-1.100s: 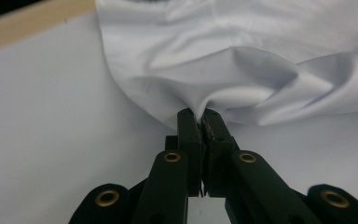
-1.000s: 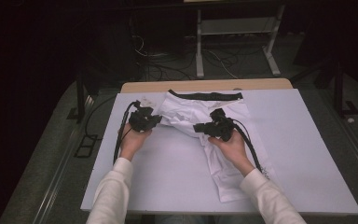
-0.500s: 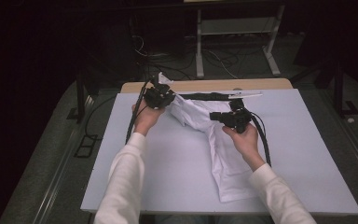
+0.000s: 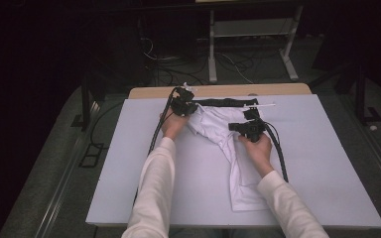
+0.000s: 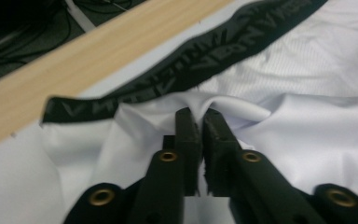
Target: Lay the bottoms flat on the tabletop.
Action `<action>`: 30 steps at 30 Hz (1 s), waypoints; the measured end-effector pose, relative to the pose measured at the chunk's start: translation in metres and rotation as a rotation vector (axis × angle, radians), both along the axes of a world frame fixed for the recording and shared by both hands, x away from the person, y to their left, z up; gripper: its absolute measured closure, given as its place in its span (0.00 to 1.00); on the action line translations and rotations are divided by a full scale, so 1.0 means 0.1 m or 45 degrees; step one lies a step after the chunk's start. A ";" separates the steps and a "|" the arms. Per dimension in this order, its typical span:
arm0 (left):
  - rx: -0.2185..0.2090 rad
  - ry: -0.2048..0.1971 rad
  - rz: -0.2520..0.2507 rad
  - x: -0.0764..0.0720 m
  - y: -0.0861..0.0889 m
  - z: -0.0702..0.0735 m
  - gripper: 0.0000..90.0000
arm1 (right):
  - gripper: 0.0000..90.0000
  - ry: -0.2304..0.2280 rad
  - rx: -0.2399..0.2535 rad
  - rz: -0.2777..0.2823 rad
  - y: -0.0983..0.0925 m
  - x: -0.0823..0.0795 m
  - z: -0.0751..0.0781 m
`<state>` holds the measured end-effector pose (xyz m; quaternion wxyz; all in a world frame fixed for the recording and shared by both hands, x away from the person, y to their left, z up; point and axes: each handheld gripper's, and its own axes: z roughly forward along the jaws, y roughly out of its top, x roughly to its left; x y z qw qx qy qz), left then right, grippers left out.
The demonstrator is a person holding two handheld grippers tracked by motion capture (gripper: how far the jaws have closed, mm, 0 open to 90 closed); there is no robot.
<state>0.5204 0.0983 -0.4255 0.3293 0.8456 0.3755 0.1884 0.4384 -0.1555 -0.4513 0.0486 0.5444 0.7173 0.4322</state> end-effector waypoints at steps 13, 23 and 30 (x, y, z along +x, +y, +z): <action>-0.155 0.014 0.012 -0.35 0.30 0.27 0.45 | 0.57 -0.133 -0.016 0.051 0.03 -0.14 0.19; -0.201 0.029 -0.053 -0.63 0.28 0.05 0.44 | 0.51 -0.138 0.006 0.219 0.16 -0.20 0.23; -0.220 0.044 -0.051 -0.72 0.28 -0.08 0.45 | 0.51 -0.130 0.031 0.263 0.25 -0.19 0.19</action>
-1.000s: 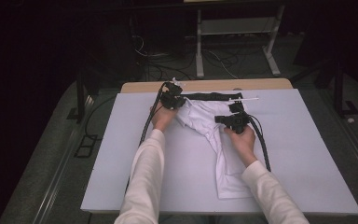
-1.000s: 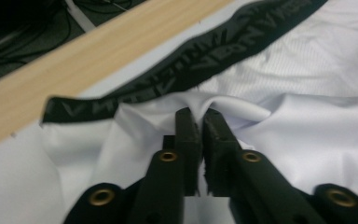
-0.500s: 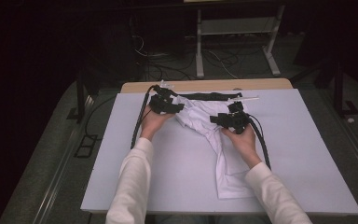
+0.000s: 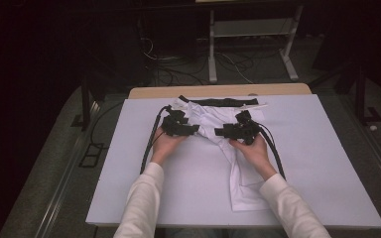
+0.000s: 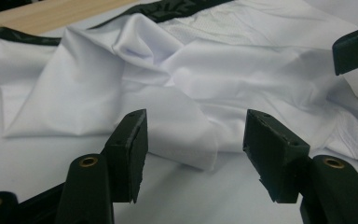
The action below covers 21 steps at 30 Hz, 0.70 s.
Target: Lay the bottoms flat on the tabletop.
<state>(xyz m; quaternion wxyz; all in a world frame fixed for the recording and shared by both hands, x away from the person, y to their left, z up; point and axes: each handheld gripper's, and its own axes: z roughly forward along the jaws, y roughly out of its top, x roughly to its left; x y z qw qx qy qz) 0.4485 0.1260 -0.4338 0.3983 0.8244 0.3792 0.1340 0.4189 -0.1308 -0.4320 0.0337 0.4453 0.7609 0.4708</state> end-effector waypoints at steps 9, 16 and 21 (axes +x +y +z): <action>0.040 -0.012 0.015 0.00 -0.07 -0.16 0.48 | 0.57 -0.001 -0.053 0.048 0.23 0.02 -0.05; 0.206 -0.081 0.080 0.02 -0.18 -0.27 0.59 | 0.58 0.007 -0.143 0.057 0.41 0.09 -0.14; 0.252 -0.124 0.114 0.05 -0.18 -0.27 0.78 | 0.67 -0.010 -0.292 0.010 0.53 0.12 -0.20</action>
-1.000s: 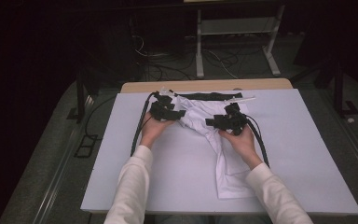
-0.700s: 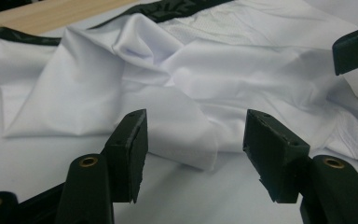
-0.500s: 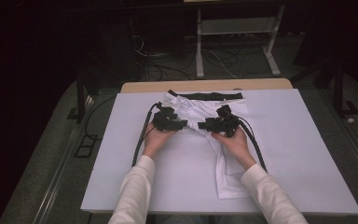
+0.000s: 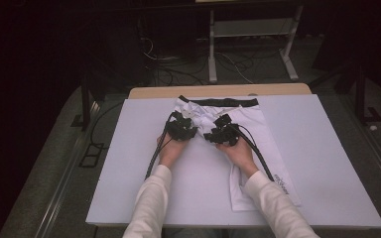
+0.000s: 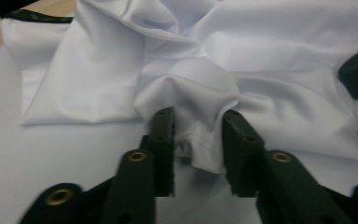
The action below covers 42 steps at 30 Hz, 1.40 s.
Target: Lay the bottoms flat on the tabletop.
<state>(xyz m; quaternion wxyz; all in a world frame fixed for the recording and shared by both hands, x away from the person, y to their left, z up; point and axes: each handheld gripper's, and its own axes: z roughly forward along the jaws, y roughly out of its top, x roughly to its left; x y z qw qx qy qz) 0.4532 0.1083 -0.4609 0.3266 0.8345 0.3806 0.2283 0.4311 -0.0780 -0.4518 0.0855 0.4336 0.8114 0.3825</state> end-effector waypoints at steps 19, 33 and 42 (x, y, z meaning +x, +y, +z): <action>-0.176 0.171 -0.094 -0.36 0.49 0.61 0.94 | 0.95 0.048 0.200 0.071 -0.25 -0.11 0.33; -0.341 0.237 -0.149 -0.76 0.86 1.14 0.94 | 0.80 0.094 0.252 0.159 -0.25 -0.49 0.29; -0.390 0.263 -0.120 -0.69 0.89 1.06 0.94 | 0.69 0.060 0.220 0.237 0.01 -0.55 0.13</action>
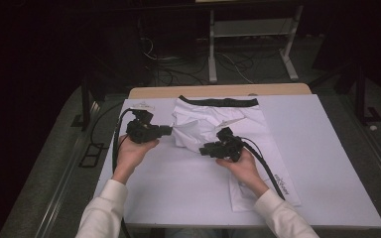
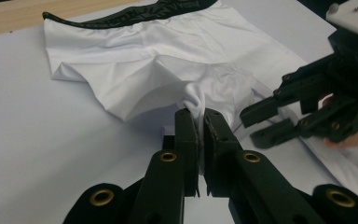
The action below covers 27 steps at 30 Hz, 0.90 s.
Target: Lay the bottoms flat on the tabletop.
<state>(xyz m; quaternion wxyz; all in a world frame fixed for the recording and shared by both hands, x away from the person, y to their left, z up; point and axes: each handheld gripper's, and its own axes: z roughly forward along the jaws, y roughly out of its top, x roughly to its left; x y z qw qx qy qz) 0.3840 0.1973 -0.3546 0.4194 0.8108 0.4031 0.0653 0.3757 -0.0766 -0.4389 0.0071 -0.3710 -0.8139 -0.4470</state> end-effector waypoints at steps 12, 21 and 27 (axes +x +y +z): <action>-0.070 0.024 0.095 0.37 -0.10 -0.16 0.94 | 0.47 -0.078 -0.079 -0.070 0.40 0.24 -0.09; -0.140 0.049 0.147 0.50 -0.14 -0.26 0.94 | 0.52 -0.070 -0.128 -0.141 0.61 0.40 -0.17; -0.137 0.061 0.166 0.52 -0.10 -0.30 0.94 | 0.88 -0.048 -0.137 -0.188 0.65 0.50 -0.26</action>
